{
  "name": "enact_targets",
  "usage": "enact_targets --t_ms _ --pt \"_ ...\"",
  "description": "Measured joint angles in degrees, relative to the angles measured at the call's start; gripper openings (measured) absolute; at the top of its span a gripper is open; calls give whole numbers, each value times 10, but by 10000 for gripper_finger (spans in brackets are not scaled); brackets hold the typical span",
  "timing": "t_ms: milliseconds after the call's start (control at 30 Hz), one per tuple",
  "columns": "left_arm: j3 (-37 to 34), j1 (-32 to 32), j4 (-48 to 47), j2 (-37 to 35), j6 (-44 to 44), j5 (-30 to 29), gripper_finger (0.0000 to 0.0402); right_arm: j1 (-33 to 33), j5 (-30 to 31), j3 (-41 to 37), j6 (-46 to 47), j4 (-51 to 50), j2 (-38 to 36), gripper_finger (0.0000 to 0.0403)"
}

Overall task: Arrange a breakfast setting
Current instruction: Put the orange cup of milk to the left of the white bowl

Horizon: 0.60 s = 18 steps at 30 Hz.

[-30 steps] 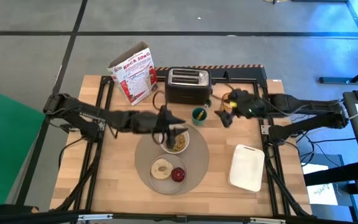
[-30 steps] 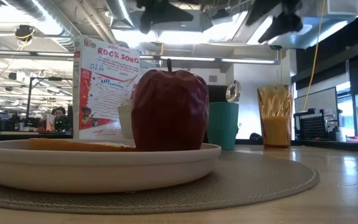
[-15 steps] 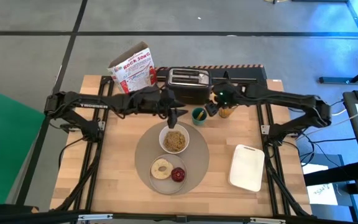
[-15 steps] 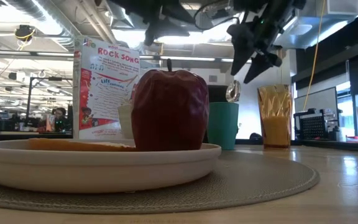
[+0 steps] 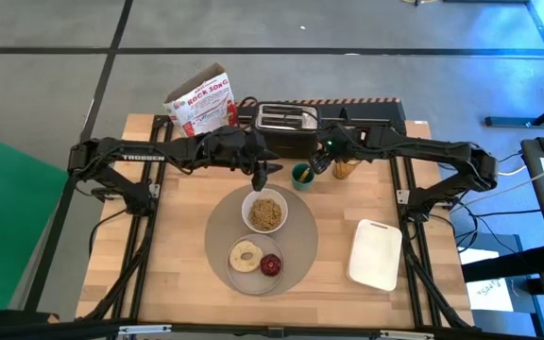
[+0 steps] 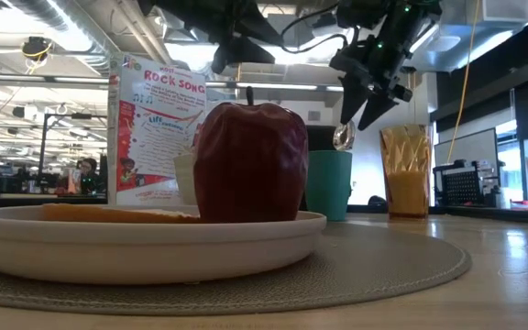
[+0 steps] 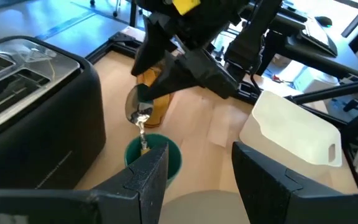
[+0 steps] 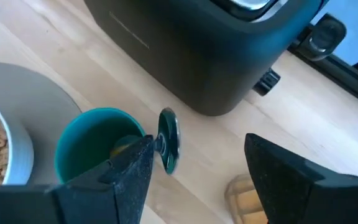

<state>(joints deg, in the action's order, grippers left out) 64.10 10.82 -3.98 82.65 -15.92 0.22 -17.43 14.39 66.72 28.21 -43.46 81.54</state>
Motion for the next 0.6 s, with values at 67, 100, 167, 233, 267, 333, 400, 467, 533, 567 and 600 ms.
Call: enact_targets --t_ms 67,100,167,233,267,333,400,467,533,567,600 --pt "0 2 0 0 0 8 173 0 -7 11 -3 -17 -2 241" --pt "0 2 0 0 0 9 173 0 -7 21 -7 -25 -3 241" --pt "0 2 0 0 0 9 173 0 -3 50 -21 -54 -7 241" --pt "0 2 1 0 0 10 173 0 15 83 -38 -94 -8 241" --pt "0 2 0 0 0 10 173 0 28 100 -46 -115 -8 241" --pt "0 2 0 0 -1 9 173 -11 45 131 -61 -164 -8 241" --pt "0 2 -1 0 -4 6 173 -30 52 148 -71 -206 -9 241" --pt "0 2 -1 0 -12 4 173 -58 47 151 -75 -249 -9 241" --pt "0 2 -1 0 -20 4 173 -91 30 150 -75 -296 -7 241" --pt "0 2 -1 0 -26 4 173 -105 23 150 -76 -315 -7 241" --pt "0 2 1 0 -33 4 173 -118 17 150 -75 -327 -8 241"
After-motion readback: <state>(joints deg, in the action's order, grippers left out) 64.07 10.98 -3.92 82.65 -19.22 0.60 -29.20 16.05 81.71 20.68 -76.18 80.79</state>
